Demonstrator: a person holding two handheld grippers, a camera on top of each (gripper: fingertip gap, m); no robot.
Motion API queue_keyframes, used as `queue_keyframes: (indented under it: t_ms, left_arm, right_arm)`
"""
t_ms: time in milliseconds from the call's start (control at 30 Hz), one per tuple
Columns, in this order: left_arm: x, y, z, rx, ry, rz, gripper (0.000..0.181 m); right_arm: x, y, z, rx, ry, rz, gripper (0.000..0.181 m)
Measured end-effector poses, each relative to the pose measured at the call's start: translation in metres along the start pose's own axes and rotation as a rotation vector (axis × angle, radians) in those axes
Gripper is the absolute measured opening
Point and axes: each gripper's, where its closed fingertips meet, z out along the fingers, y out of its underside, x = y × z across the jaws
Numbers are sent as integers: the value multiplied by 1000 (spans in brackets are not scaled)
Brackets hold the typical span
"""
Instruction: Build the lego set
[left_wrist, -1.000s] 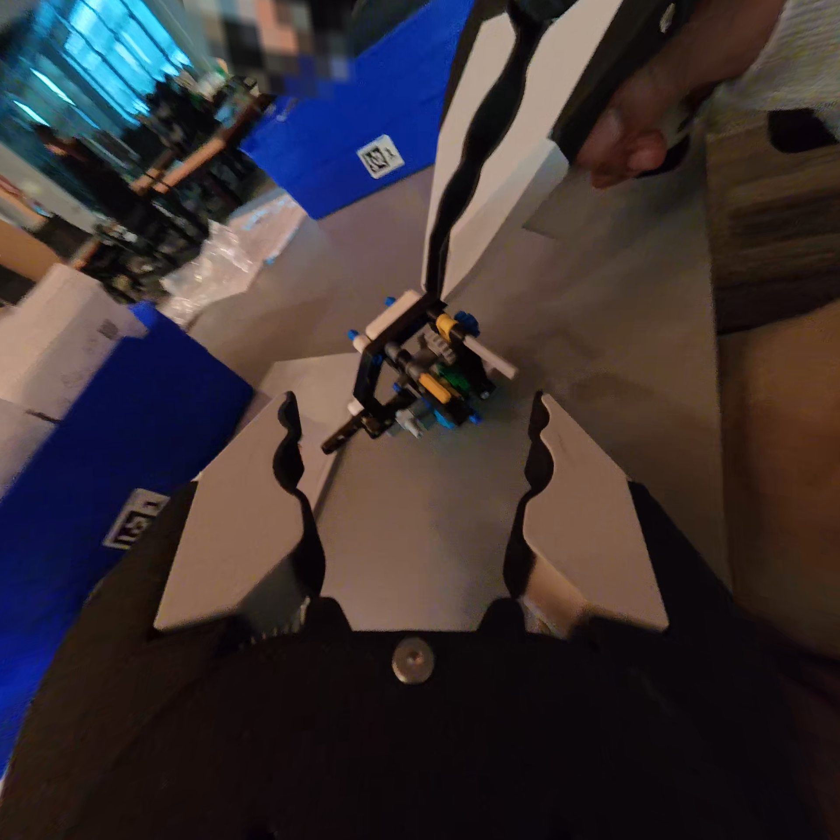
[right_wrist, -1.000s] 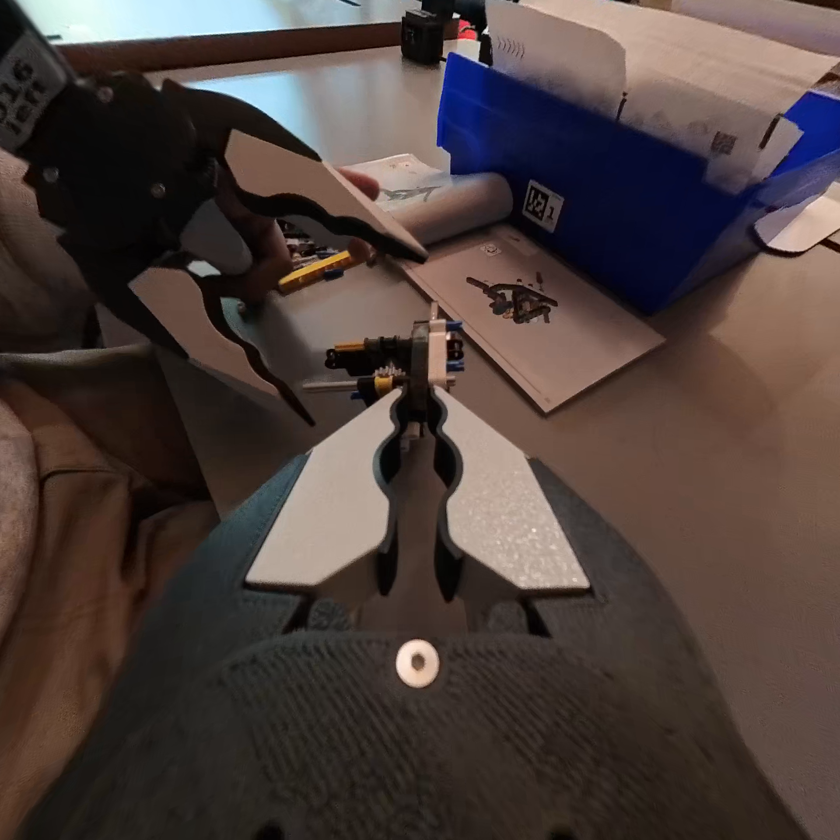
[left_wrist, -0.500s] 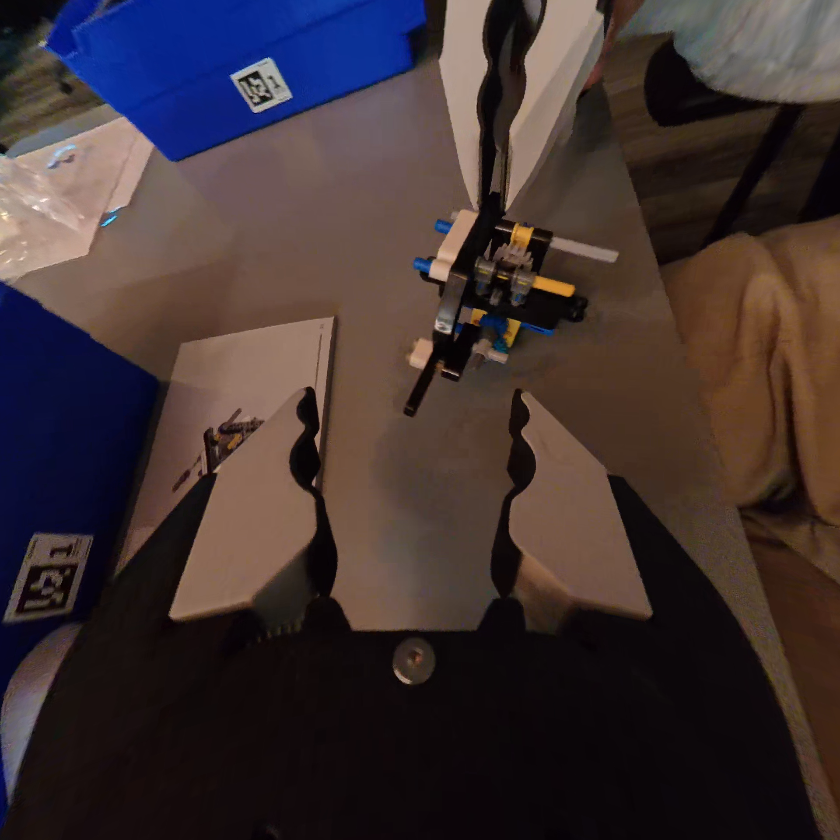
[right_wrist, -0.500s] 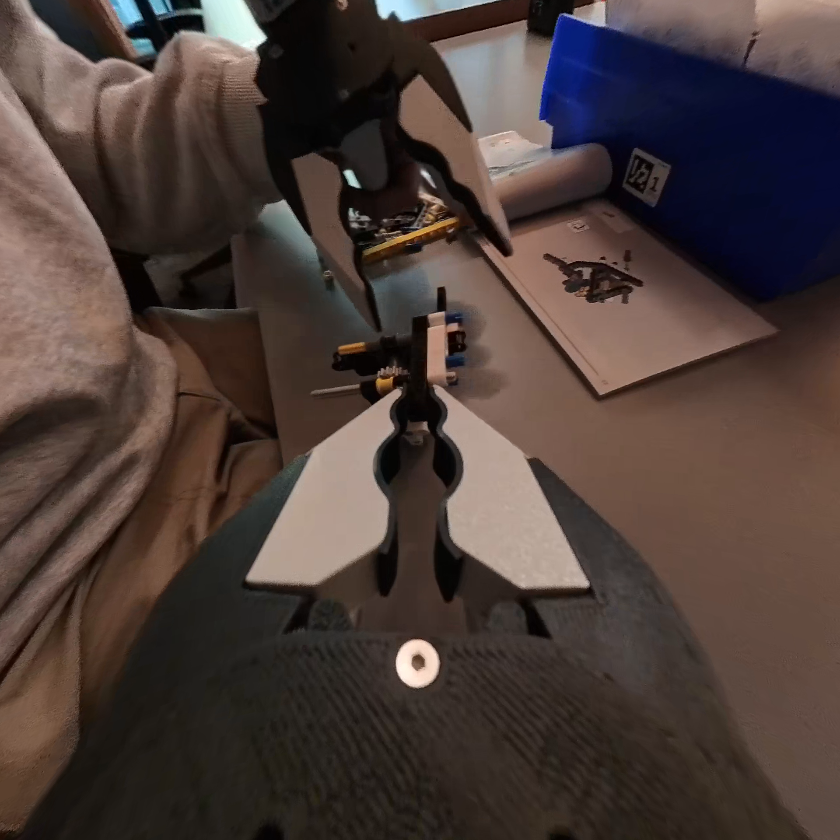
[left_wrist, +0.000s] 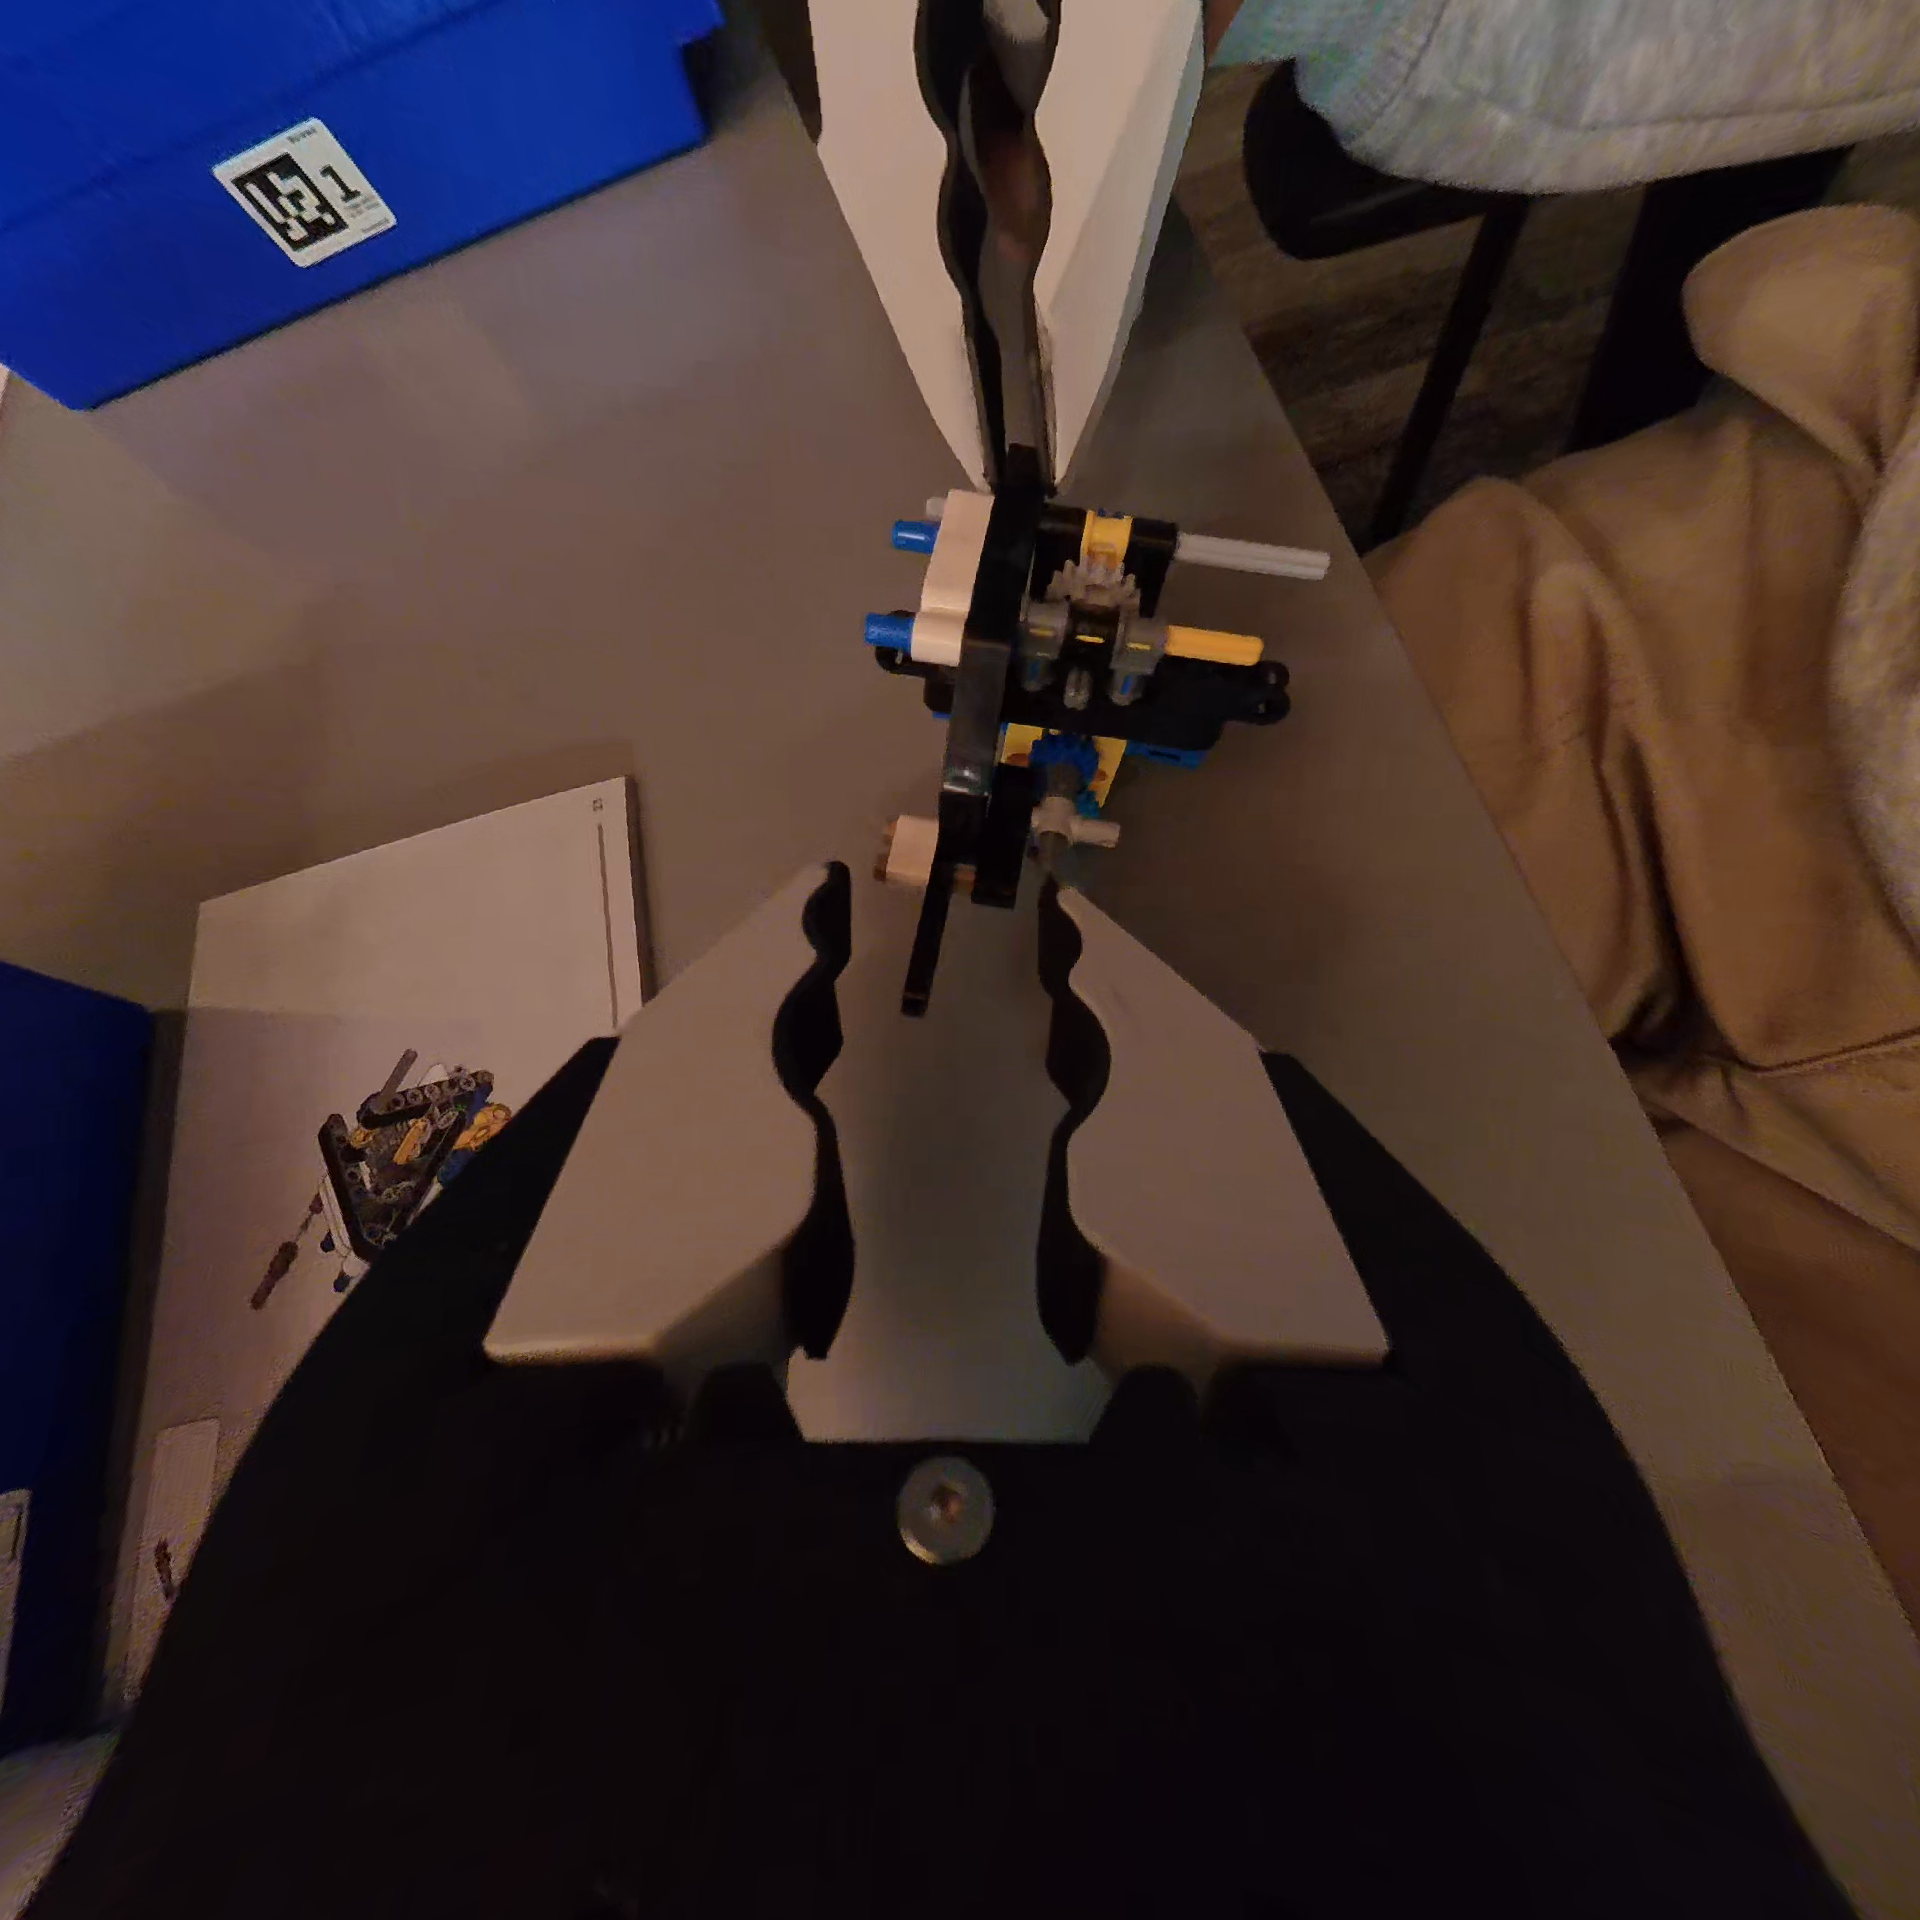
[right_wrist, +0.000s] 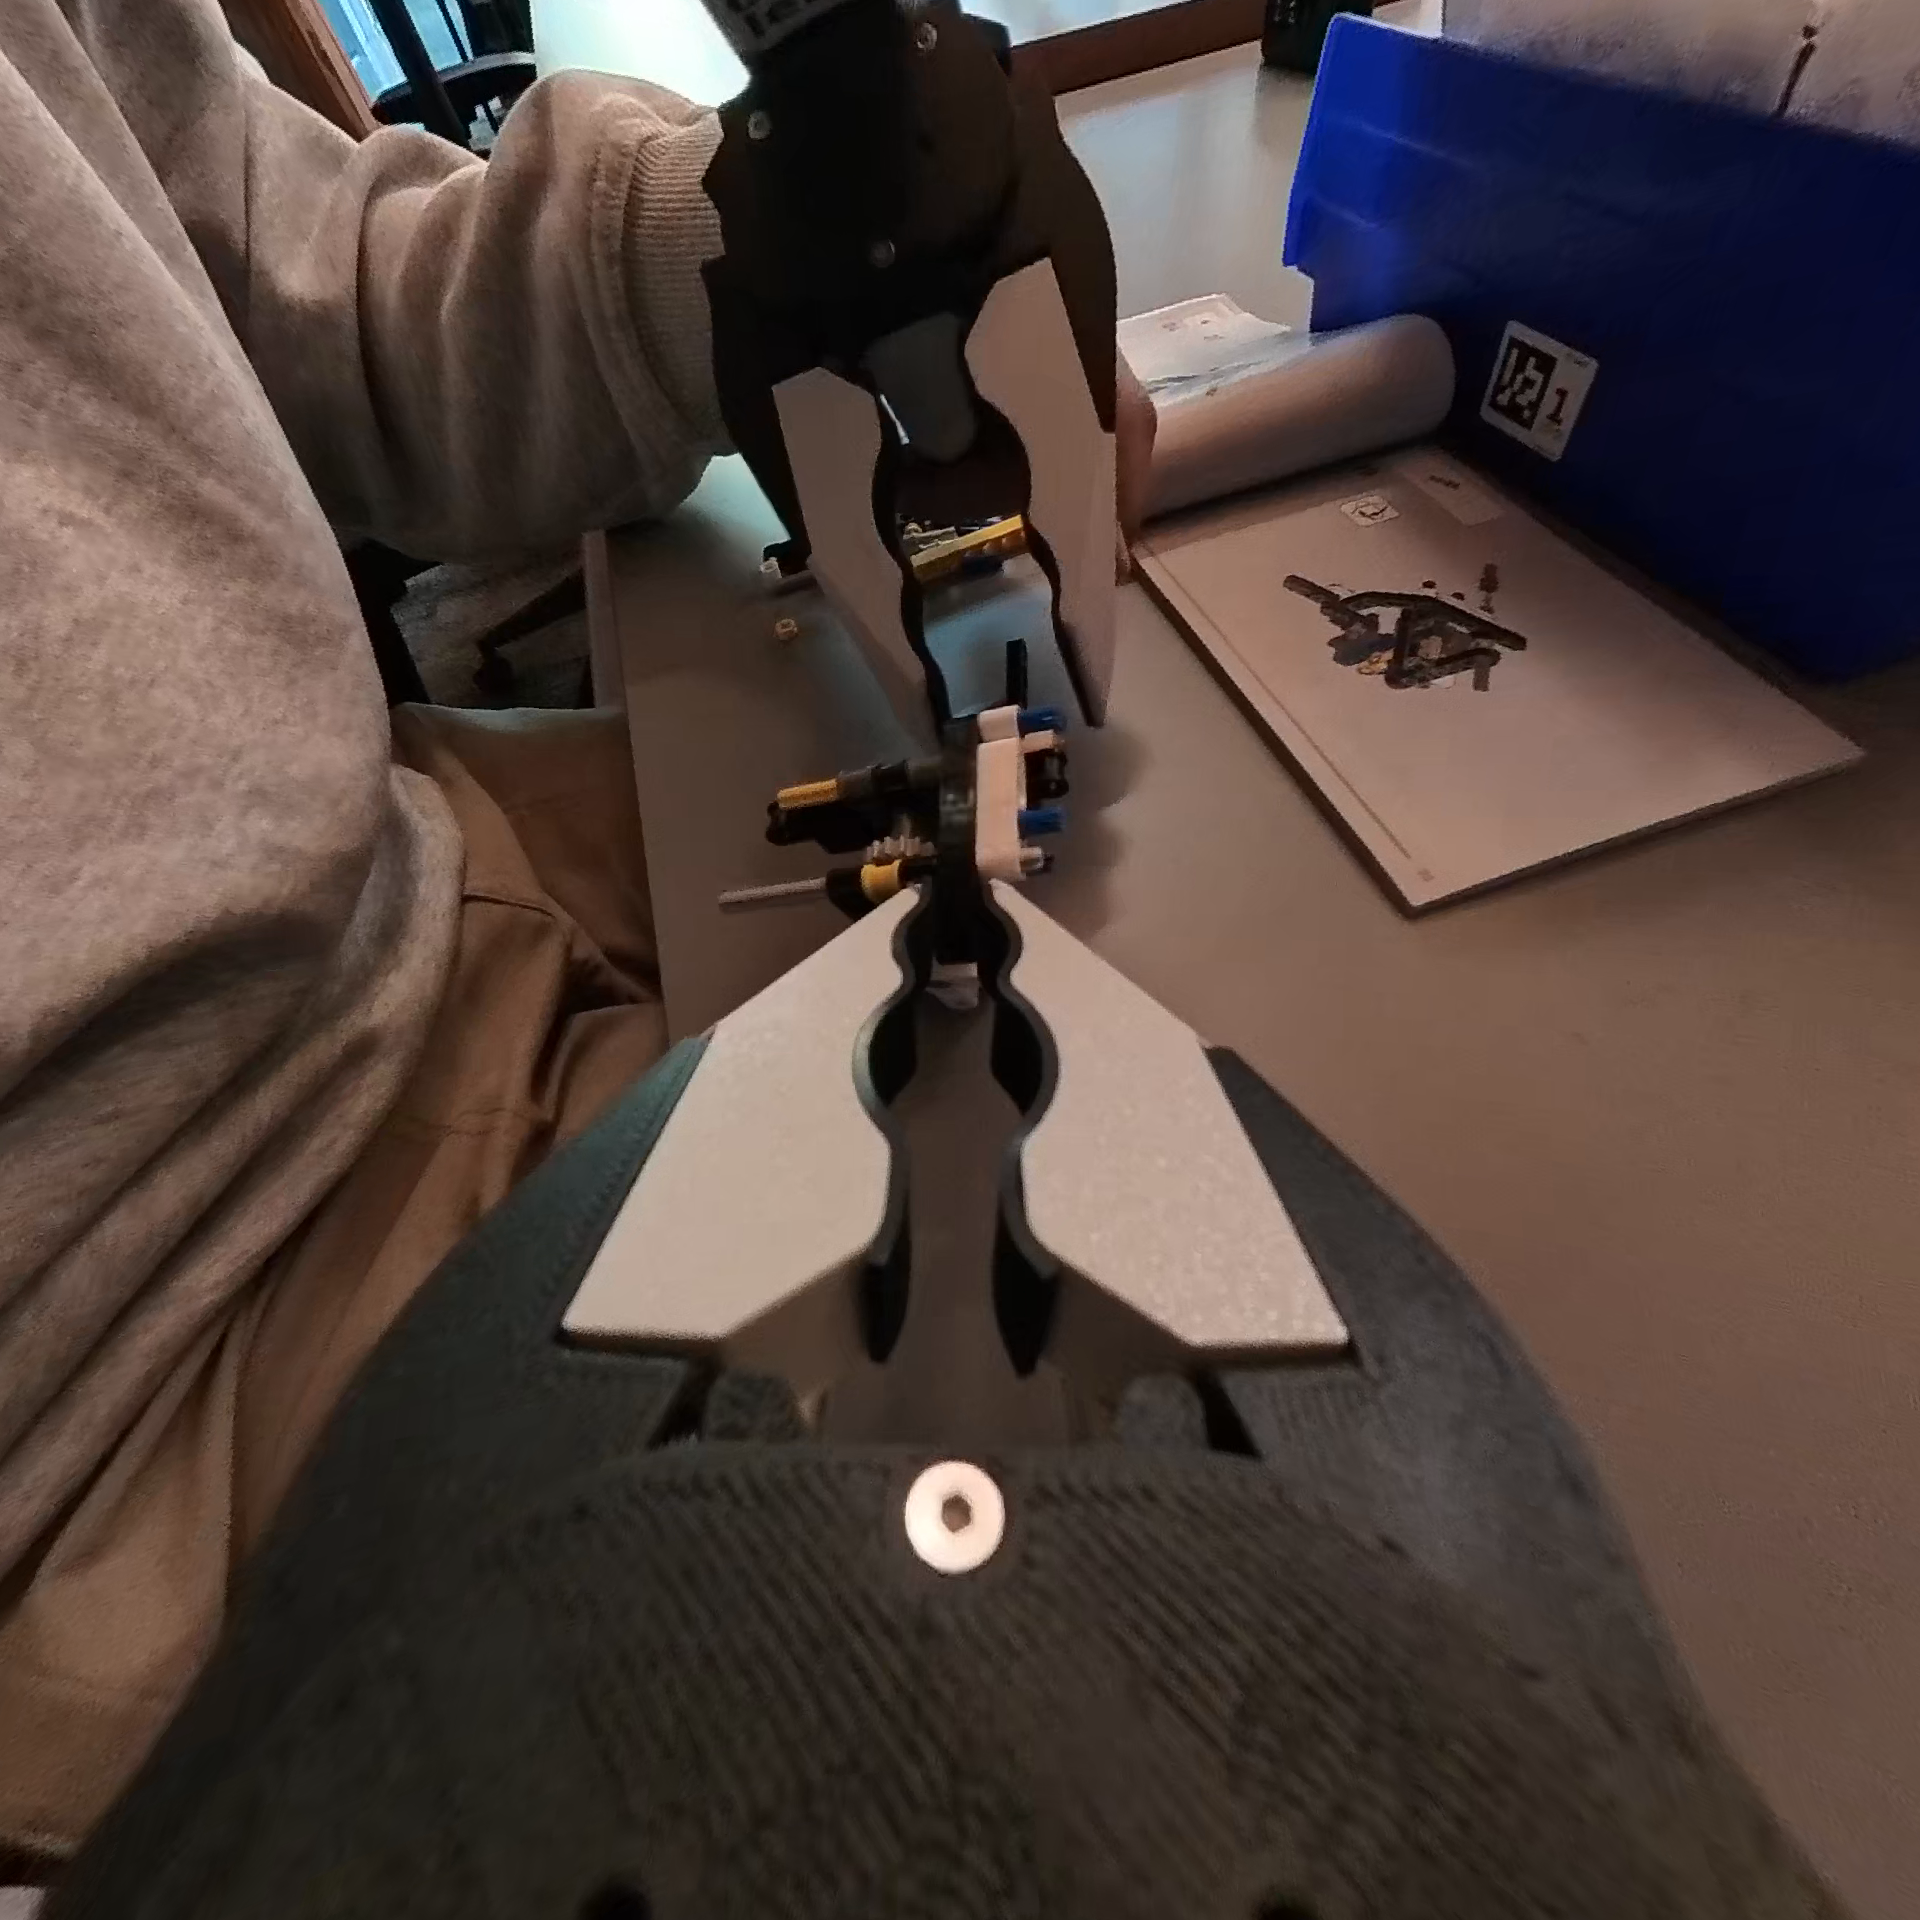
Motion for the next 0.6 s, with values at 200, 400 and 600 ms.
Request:
queue_keyframes:
  t_ms: [200,400,600]
  left_arm:
    - [3,-1,-2,5,32,-1,25]
    - [3,0,-3,2,30,16,25]
    - [3,-1,-3,6,11,36,25]
  right_arm:
    - [-2,0,1,-9,-12,1,6]
    - [-2,0,1,-10,-14,5,6]
    - [-2,1,1,-14,-10,4,6]
